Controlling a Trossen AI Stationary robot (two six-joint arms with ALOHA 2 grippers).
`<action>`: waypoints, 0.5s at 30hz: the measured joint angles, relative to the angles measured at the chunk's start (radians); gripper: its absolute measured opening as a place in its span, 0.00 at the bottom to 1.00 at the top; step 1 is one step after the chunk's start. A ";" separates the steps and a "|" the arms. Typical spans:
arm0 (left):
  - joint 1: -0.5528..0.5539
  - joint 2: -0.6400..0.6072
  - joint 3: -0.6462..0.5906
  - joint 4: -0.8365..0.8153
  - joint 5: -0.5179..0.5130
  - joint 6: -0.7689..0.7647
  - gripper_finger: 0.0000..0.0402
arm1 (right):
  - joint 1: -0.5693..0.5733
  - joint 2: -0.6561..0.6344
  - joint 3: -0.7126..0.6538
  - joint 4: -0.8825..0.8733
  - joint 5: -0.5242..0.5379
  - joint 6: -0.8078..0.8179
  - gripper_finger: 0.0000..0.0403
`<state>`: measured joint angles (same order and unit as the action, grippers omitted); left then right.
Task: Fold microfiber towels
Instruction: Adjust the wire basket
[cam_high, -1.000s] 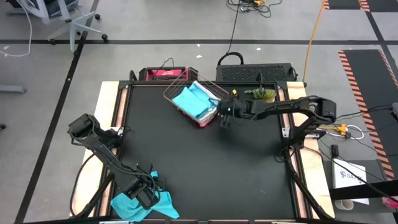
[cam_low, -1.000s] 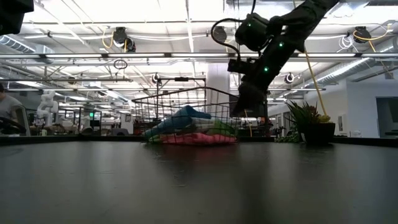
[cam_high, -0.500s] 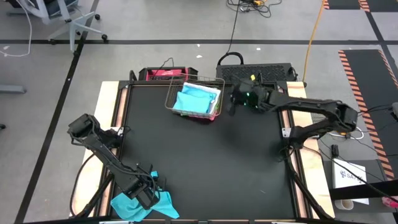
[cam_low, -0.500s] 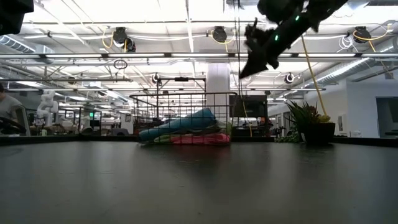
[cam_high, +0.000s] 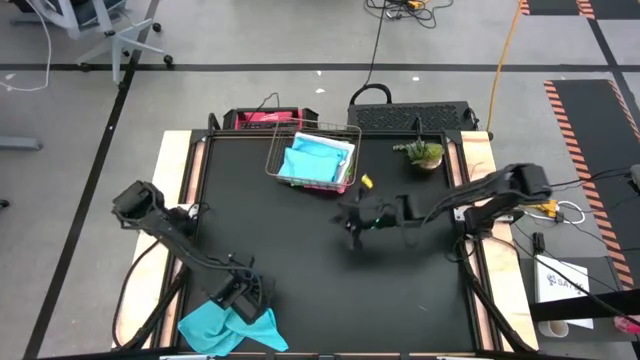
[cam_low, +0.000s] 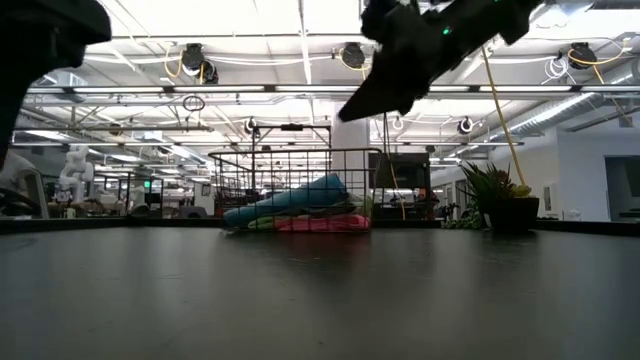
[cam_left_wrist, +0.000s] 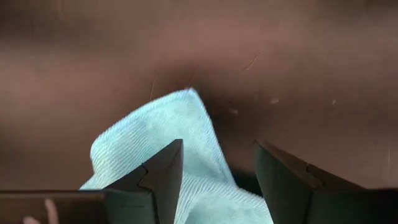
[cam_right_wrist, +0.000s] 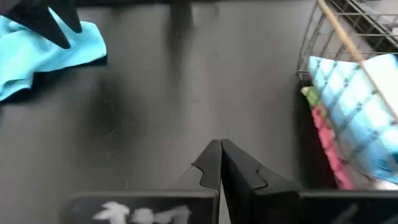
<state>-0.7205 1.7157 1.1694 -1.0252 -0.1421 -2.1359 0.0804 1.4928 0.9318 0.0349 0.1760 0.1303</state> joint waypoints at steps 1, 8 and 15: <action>0.007 0.000 0.000 0.002 0.000 0.011 0.49 | 0.014 0.033 0.000 0.040 0.018 0.003 0.00; 0.031 0.000 0.000 0.007 0.000 0.039 0.49 | 0.033 0.197 0.000 0.303 0.090 0.012 0.00; 0.030 0.000 0.000 0.015 0.000 0.035 0.49 | -0.020 0.269 0.000 0.345 0.115 -0.027 0.00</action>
<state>-0.6903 1.7161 1.1694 -1.0101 -0.1417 -2.1006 0.0605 1.7615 0.9318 0.3797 0.2914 0.1033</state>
